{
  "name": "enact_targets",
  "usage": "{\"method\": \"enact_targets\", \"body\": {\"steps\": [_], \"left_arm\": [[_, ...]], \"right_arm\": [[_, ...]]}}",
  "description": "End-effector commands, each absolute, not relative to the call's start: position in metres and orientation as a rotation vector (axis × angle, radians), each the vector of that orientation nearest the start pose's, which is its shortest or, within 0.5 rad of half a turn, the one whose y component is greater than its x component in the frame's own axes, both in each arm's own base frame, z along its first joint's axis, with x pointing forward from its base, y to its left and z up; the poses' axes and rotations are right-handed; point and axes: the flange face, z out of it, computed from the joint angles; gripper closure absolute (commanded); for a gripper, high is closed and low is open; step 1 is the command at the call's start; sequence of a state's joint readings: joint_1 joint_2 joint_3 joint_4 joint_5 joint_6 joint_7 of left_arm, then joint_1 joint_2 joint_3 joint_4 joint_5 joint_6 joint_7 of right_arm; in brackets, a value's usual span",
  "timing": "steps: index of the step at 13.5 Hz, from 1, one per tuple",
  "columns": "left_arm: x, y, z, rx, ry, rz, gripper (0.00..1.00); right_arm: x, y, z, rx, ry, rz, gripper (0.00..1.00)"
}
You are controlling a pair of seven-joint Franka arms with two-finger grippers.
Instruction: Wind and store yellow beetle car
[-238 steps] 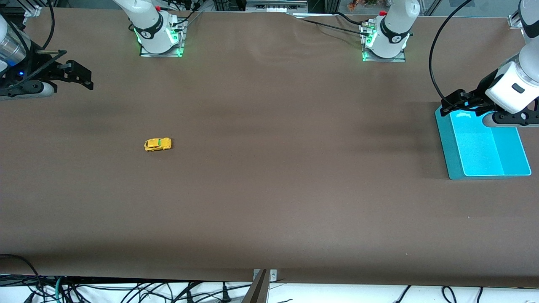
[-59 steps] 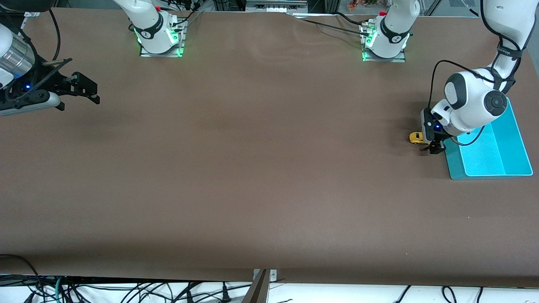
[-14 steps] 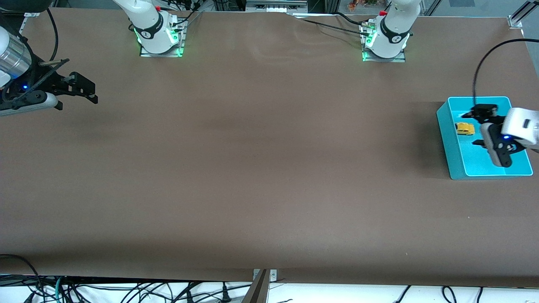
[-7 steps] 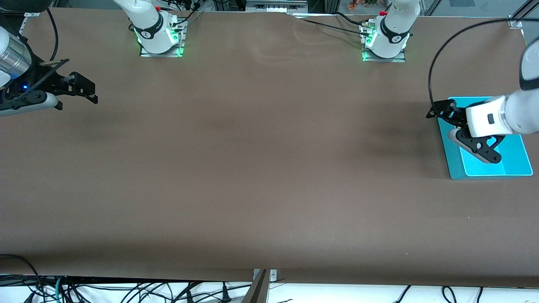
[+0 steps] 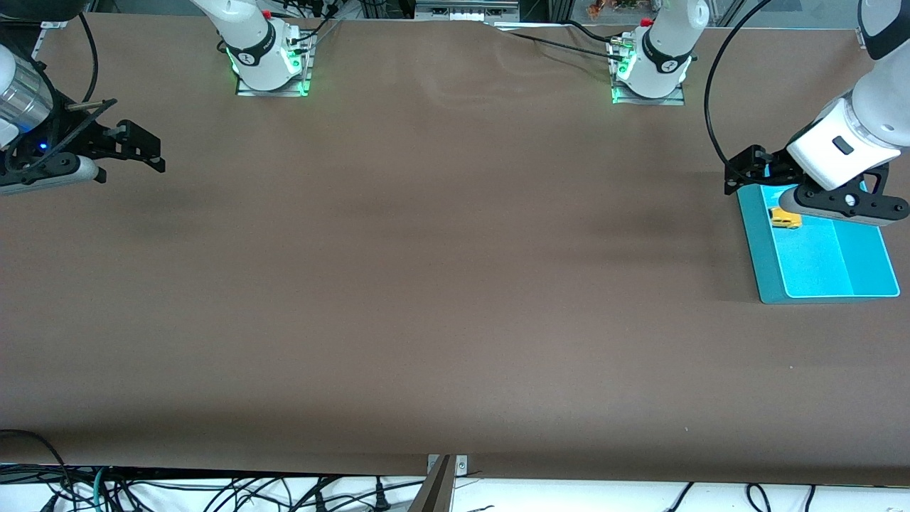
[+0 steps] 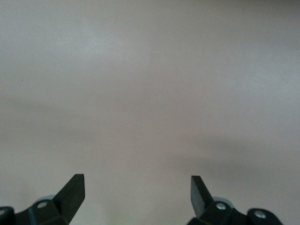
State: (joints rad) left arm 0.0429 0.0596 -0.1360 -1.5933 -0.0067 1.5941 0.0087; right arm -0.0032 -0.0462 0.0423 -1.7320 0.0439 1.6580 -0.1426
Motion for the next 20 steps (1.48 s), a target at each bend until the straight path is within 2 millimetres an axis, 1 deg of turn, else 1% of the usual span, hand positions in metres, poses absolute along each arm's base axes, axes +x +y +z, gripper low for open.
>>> {"method": "enact_targets", "body": {"steps": [1,3,4,5,6,8,9,11,12,16,18,20], "left_arm": [[0.546,-0.037,0.584,-3.175,0.078,0.056,0.00],[0.547,-0.031,0.584,-3.170,0.071,0.069,0.00],[0.549,-0.029,0.588,-3.168,0.077,0.059,0.00],[0.550,-0.027,0.587,-3.165,0.075,0.064,0.00],[0.550,-0.027,0.585,-3.161,0.077,0.073,0.00],[0.552,-0.020,0.584,-3.162,0.058,0.078,0.00],[0.552,-0.020,0.584,-3.162,0.058,0.078,0.00],[0.553,-0.021,0.581,-3.160,0.058,0.085,0.00],[0.553,-0.022,0.582,-3.160,0.061,0.083,0.00],[0.552,-0.018,0.582,-3.160,0.053,0.090,0.00],[0.553,-0.008,0.581,-3.163,0.027,0.097,0.00],[0.553,-0.006,0.581,-3.164,0.019,0.097,0.00]], "right_arm": [[0.541,0.024,0.586,-3.094,-0.250,0.055,0.00],[0.540,0.023,0.586,-3.094,-0.247,0.059,0.00],[0.541,0.020,0.586,-3.095,-0.238,0.057,0.00],[0.542,0.016,0.588,-3.093,-0.233,0.052,0.00],[0.541,0.016,0.589,-3.095,-0.236,0.049,0.00],[0.542,0.016,0.589,-3.093,-0.240,0.044,0.00],[0.543,0.015,0.590,-3.093,-0.242,0.037,0.00],[0.545,0.005,0.591,-3.096,-0.217,0.025,0.00],[0.545,0.004,0.591,-3.098,-0.212,0.020,0.00],[0.545,0.009,0.592,-3.105,-0.213,0.019,0.00],[0.545,0.009,0.592,-3.108,-0.216,0.019,0.00],[0.545,0.009,0.592,-3.107,-0.219,0.019,0.00]]}}
